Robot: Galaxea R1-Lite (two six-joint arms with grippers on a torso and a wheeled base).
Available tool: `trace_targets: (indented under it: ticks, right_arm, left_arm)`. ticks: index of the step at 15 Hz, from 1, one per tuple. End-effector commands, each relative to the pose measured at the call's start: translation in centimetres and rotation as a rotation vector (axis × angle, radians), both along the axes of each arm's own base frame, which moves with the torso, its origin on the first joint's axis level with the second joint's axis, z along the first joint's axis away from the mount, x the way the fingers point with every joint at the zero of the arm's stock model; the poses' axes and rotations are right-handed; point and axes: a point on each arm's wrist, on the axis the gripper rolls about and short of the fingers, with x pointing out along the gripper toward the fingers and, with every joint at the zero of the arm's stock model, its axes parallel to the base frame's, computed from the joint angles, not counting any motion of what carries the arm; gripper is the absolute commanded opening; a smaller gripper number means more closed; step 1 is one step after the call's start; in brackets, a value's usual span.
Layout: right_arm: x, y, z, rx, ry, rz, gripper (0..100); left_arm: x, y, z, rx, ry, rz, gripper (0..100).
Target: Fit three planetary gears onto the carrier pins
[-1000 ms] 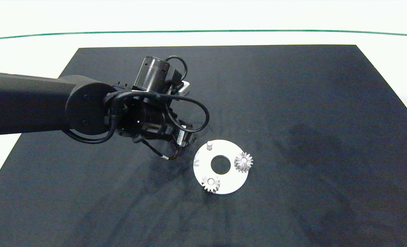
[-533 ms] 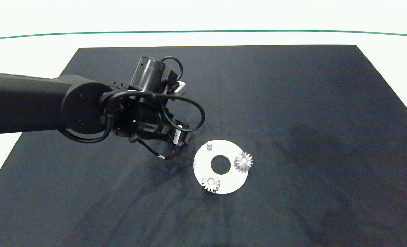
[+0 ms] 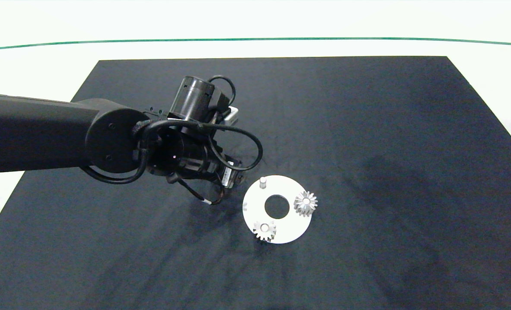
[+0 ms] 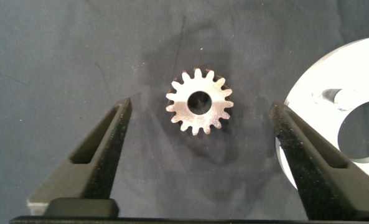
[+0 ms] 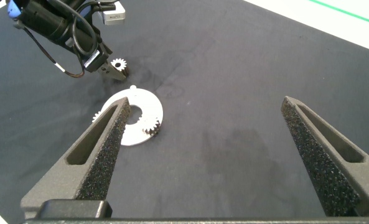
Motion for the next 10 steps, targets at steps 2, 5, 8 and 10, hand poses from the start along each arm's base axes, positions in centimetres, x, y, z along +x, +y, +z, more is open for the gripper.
trace_targets:
  ticks: [2, 5, 8, 10]
  right_arm:
    - [0.0, 0.0, 0.0, -0.001, -0.001, -0.001, 100]
    - [0.0, 0.0, 0.0, -0.001, -0.001, -0.001, 100]
    - [0.0, 0.0, 0.0, -0.003, 0.000, -0.001, 100]
    - [0.0, 0.0, 0.0, -0.003, 0.000, -0.002, 100]
  left_arm:
    - [0.0, -0.2, -0.5, 0.009, 0.013, -0.003, 80]
    - [0.0, -0.4, -0.3, 0.003, 0.003, -0.009, 74]
    - [0.0, -0.8, -0.5, 0.004, 0.004, -0.018, 68]
    - [0.5, -1.4, -1.1, 0.006, 0.002, -0.024, 65]
